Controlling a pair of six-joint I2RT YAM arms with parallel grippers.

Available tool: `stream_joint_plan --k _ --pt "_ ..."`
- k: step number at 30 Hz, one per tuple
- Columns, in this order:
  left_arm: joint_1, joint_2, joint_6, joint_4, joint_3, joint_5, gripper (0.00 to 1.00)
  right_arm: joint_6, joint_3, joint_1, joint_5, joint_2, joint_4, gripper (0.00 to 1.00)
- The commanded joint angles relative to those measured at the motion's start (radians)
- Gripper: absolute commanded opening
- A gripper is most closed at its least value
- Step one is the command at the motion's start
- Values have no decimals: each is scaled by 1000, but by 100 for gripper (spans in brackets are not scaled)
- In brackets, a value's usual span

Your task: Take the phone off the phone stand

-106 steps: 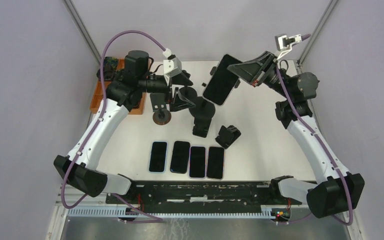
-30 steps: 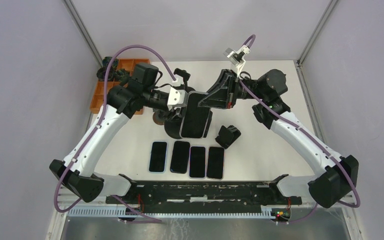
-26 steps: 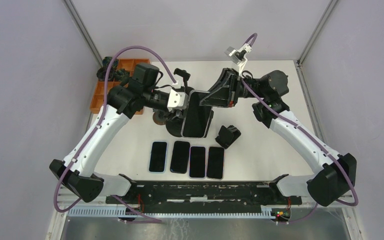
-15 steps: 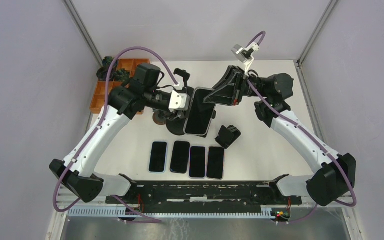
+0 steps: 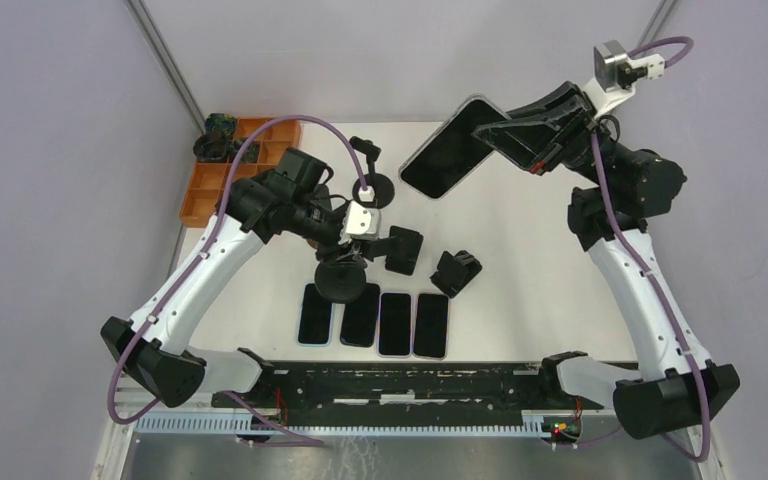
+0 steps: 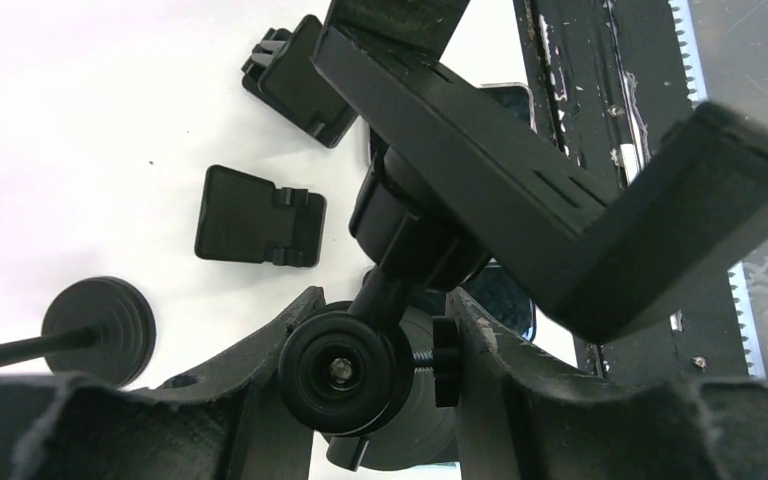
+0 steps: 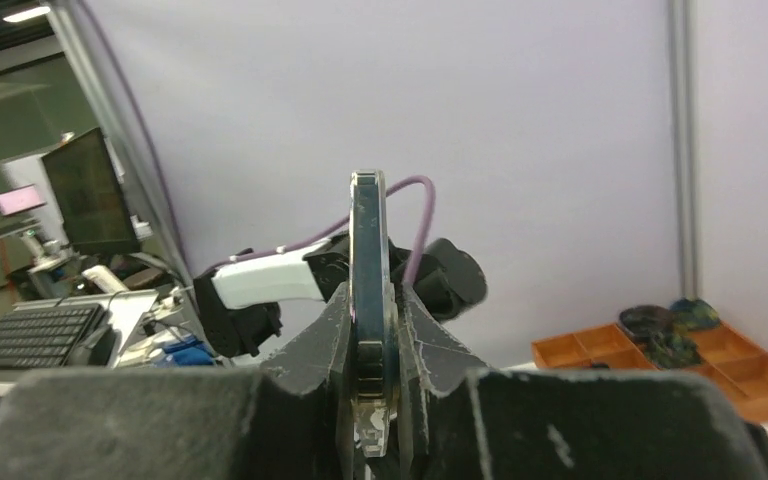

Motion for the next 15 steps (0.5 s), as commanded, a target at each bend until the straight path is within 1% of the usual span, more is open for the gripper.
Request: stream_joint_plan --k 1,3,5,7,8,10,11,13,15 --pt "3 -42 38 24 101 17 2 -195 1 -60 34 -68 -363 0" --pt "3 -44 27 23 125 26 2 -413 1 -76 70 -100 -704 0" --pt "3 -49 -1 23 147 31 2 -601 -15 -88 120 -134 -997 0" --pt "2 -54 -19 25 167 32 2 -767 -52 -100 172 -176 -1232 0" --pt "1 -59 -20 25 177 29 2 -848 -68 -102 221 -205 -1354 0" --pt "3 -63 -22 41 191 18 2 -922 -143 -102 329 -284 -1503 0" --pt "3 -63 -27 58 196 13 2 -935 -182 -102 374 -330 -1542 0" --pt "4 -53 -30 69 207 16 2 -931 -256 -102 430 -402 -1601 0" --pt "3 -36 -47 73 227 24 2 -929 -304 -102 443 -440 -1655 0"
